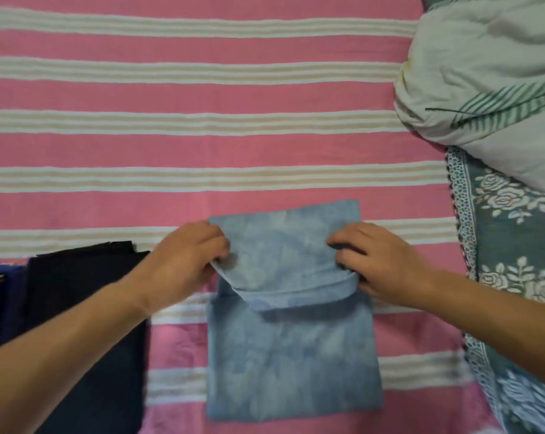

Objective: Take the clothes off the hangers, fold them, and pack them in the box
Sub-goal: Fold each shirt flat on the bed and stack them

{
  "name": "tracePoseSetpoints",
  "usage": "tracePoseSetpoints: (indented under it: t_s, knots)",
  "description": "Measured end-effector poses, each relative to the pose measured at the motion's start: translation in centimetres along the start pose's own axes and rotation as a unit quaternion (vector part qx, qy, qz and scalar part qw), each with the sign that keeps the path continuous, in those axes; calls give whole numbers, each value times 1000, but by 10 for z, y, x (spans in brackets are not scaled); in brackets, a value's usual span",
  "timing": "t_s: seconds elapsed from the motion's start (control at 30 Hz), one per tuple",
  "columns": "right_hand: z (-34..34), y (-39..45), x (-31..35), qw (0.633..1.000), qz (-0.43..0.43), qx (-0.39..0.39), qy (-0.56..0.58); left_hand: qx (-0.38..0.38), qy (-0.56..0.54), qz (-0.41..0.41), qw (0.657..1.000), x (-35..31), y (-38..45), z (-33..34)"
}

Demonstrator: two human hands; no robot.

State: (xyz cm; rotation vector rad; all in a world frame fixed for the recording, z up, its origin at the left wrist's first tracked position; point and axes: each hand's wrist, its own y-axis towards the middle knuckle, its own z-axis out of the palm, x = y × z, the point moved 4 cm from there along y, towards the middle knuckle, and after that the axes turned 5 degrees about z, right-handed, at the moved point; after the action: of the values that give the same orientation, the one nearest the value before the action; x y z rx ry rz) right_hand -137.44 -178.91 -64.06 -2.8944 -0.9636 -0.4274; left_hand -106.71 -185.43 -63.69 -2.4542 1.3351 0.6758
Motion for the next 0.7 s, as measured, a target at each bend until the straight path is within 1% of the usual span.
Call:
tracePoseSetpoints:
  t_s: [0.1,0.13,0.2,0.3,0.33,0.37,0.4,0.43,0.47,0.5,0.53,0.57,0.63,0.67,0.7]
  knots:
    - [29,-14,-2,999,27,-9,-30,55,68,6,996,-7,-17,48]
    - [36,-16,-3,999,34,-11,-34,58,73,-3,996,-6,-21,61]
    - [41,-18,-2,999,34,-16,-36,40,69,-46,996,0,-22,71]
    - [25,-18,4,998,23,-47,-24,-50,56,-122,990,7,-22,55]
    - [16,-17,6,998,23,-62,-18,-73,66,-120,988,6,-24,47]
    - [10,-16,9,997,15,-76,-16,-75,88,-102,988,4,-27,41]
    - [7,-16,13,997,1,-78,-20,-57,113,-74,989,1,-31,40]
    - [9,-17,17,997,-16,-64,-29,-21,131,-51,990,0,-36,43]
    - [16,-19,21,998,-31,-34,-43,22,148,-45,988,-1,-41,48]
    - [26,-24,22,998,-34,8,-53,57,159,-53,984,-1,-43,53]
    - [36,-30,22,997,-24,52,-57,67,167,-66,981,-3,-41,55]
    - [45,-36,21,995,-8,88,-53,51,164,-76,982,-10,-35,54]
    - [52,-45,18,990,23,135,-46,-3,135,-61,989,-33,-13,52]
    - [53,-46,17,987,29,153,-44,-8,126,-52,991,-45,1,58]
    - [53,-46,16,986,32,161,-41,11,124,-53,991,-53,13,67]
